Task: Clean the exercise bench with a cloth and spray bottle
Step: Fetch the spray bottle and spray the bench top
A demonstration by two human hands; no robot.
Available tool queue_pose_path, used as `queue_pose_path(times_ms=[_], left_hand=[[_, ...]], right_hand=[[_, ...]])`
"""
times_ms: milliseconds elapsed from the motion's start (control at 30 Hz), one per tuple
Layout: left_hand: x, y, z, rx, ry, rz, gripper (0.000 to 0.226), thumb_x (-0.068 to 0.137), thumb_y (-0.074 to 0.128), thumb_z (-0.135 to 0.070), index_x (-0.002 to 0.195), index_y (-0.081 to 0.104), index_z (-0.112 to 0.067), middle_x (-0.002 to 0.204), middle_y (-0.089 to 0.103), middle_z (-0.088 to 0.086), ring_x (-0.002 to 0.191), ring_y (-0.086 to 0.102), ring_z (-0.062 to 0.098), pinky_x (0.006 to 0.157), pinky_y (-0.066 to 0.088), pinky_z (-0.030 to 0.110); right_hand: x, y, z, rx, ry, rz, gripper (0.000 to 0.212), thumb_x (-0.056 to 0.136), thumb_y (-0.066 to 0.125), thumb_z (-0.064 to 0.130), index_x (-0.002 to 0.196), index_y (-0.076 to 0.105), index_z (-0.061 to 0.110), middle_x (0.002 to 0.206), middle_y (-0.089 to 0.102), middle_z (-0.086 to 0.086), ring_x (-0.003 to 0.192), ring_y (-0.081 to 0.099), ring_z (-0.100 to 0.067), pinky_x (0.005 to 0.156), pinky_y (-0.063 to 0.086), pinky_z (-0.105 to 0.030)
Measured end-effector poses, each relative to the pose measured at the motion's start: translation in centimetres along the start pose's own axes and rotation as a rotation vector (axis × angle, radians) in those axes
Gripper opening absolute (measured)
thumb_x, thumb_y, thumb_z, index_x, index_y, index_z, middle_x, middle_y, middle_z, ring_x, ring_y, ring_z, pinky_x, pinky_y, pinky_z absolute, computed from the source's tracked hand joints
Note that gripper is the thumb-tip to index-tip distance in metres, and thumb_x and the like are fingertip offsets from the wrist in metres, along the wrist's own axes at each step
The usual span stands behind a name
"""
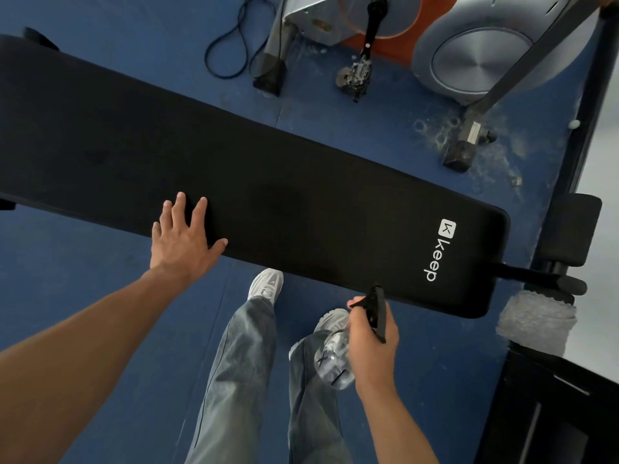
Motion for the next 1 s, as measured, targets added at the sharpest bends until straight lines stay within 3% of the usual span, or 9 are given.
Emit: queue_pose_path(times_ms=[100,167,367,533,600,667,767,867,1000], left_hand=[[0.0,0.1,0.0,0.001,0.004,0.0,0.091,0.09,0.061,-0.058,0.159,0.013,-0.022,0.167,0.005,0.018,0.153,0.005,0.042,0.122,0.019,0.058],[0.0,0.1,0.0,-0.003,0.004,-0.004,0.091,0.09,0.061,-0.058,0.159,0.013,-0.022,0.167,0.005,0.018,0.153,0.005,0.041,0.122,0.019,0.058],[0.0,0.2,0.1,-0.008,0.004,-0.013,0.091,0.09,0.061,-0.057,0.159,0.013,-0.023,0.167,0.005,0.017,0.154,0.004,0.041,0.122,0.019,0.058],[-0.1,0.3,0.3,-0.023,0.001,-0.019,0.092,0.089,0.064,-0.055,0.159,0.015,-0.02,0.166,0.008,0.018,0.153,0.008,0.041,0.122,0.02,0.058],[-0.3,0.2,0.4,-0.065,-0.01,-0.035,0.092,0.088,0.067,-0.051,0.158,0.017,-0.018,0.166,0.011,0.018,0.153,0.01,0.04,0.122,0.021,0.058],[-0.4,0.1,0.5,-0.111,-0.02,-0.057,0.09,0.089,0.068,-0.047,0.158,0.018,-0.018,0.165,0.014,0.018,0.153,0.011,0.039,0.122,0.022,0.057],[-0.4,-0.3,1.7,-0.132,-0.051,-0.077,0.088,0.09,0.067,-0.046,0.157,0.017,-0.019,0.165,0.012,0.018,0.154,0.009,0.038,0.123,0.021,0.055],[0.0,-1.0,4.1,-0.13,-0.117,-0.094,0.088,0.09,0.066,-0.049,0.157,0.016,-0.021,0.166,0.009,0.018,0.155,0.003,0.038,0.125,0.014,0.054],[0.7,-2.2,7.2,-0.138,-0.22,-0.084,0.099,0.086,0.067,-0.059,0.159,0.009,-0.026,0.168,0.001,0.017,0.155,-0.002,0.036,0.126,0.008,0.051]], right_hand=[[0.9,-0.7,-0.8,0.021,0.057,-0.096,0.01,0.095,0.06,0.014,0.091,0.069,0.015,0.074,0.061,0.006,0.064,0.057,-0.008,0.064,0.052,-0.029],[1.2,-1.2,-1.0,0.024,0.088,-0.126,0.01,0.095,0.058,0.014,0.092,0.068,0.014,0.08,0.063,0.004,0.069,0.058,-0.012,0.067,0.051,-0.029],[1.3,-2.3,-1.3,0.074,0.196,-0.208,0.017,0.093,0.058,0.011,0.077,0.056,0.016,0.076,0.058,0.001,0.062,0.049,-0.012,0.06,0.041,-0.029],[1.0,-2.1,-1.4,0.018,0.136,-0.178,0.015,0.093,0.055,0.008,0.078,0.053,0.007,0.077,0.053,-0.007,0.058,0.044,-0.012,0.053,0.039,-0.028],[0.8,-1.5,-1.5,-0.001,0.094,-0.137,0.014,0.094,0.056,0.007,0.084,0.056,-0.003,0.077,0.056,-0.007,0.06,0.047,-0.012,0.051,0.042,-0.023],[0.4,-0.4,-1.1,-0.035,0.001,-0.049,0.008,0.094,0.057,0.004,0.089,0.063,0.001,0.074,0.059,-0.003,0.061,0.052,-0.01,0.05,0.045,-0.016],[-0.5,2.1,-0.2,-0.097,-0.113,0.148,0.02,0.092,0.054,-0.002,0.089,0.066,0.014,0.057,0.049,0.01,0.048,0.042,-0.006,0.048,0.038,-0.024],[-1.1,4.7,0.7,-0.136,-0.161,0.317,0.023,0.091,0.052,-0.002,0.093,0.066,0.017,0.052,0.039,0.01,0.045,0.033,-0.01,0.044,0.033,-0.026],[-1.1,7.5,1.3,-0.199,-0.179,0.379,0.02,0.091,0.054,0.004,0.095,0.065,0.021,0.053,0.042,0.012,0.045,0.037,-0.008,0.046,0.035,-0.026]])
Point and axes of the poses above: each hand's wrist, its own x-axis towards the middle knuckle, its own y-axis out of the palm, z = x × y, the point moved 4 cm from there along x, towards the middle knuckle
